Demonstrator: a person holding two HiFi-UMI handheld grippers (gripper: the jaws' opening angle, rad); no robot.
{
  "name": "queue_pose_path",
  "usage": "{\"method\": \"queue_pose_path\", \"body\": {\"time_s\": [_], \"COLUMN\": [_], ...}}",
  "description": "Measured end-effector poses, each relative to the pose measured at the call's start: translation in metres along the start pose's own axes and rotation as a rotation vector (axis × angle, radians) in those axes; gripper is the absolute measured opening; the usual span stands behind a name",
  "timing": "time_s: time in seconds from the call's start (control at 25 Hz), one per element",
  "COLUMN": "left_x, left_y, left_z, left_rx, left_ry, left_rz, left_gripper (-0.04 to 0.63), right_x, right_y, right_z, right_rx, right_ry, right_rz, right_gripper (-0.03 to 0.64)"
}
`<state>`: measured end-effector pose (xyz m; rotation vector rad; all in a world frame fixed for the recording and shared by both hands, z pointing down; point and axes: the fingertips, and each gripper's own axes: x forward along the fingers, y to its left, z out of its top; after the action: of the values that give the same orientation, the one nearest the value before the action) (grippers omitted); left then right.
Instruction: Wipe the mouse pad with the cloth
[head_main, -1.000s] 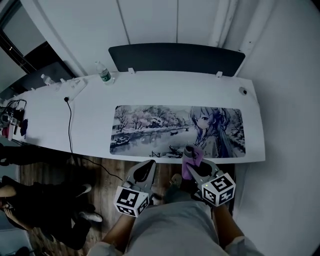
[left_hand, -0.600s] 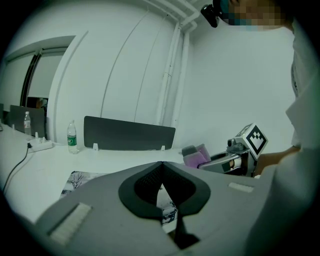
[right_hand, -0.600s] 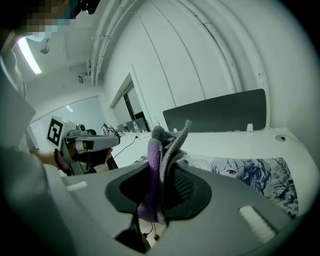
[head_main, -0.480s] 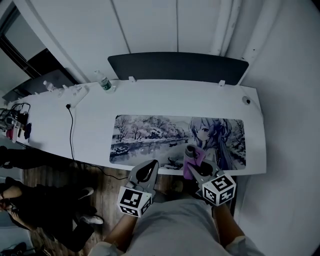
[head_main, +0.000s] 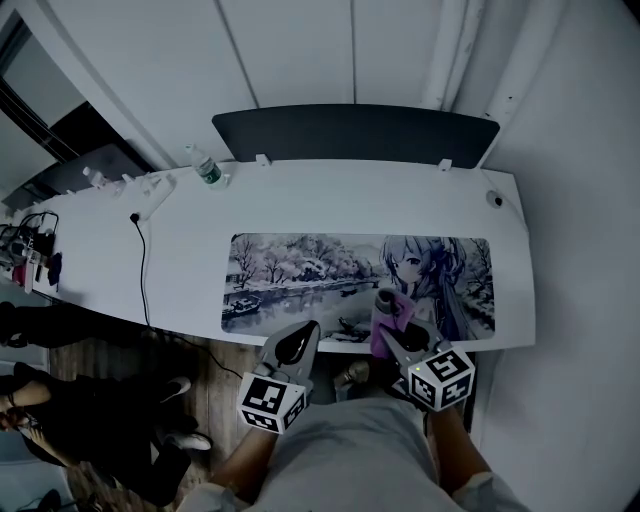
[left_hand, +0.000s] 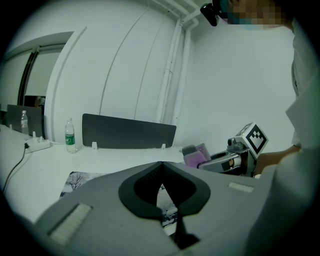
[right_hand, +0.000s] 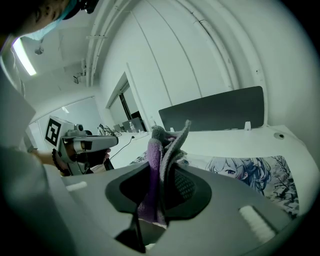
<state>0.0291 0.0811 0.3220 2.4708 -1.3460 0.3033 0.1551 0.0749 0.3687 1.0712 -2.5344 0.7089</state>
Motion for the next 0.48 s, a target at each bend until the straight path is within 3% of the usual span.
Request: {"method": "queue_pose_path", "body": {"time_s": [0.48], "left_x": [0.024], "left_y": [0.055], "left_z": [0.023], "left_rx": [0.025], "left_ry": [0.026], "left_rz": [-0.108], "left_gripper": [0.02], "right_x": [0.045], "right_y": [0.003], "right_z": [0.031], "right_rx": [0.046], "right_ry": [0.01], "right_rz": [-0.084], "right_gripper": [0.1]}}
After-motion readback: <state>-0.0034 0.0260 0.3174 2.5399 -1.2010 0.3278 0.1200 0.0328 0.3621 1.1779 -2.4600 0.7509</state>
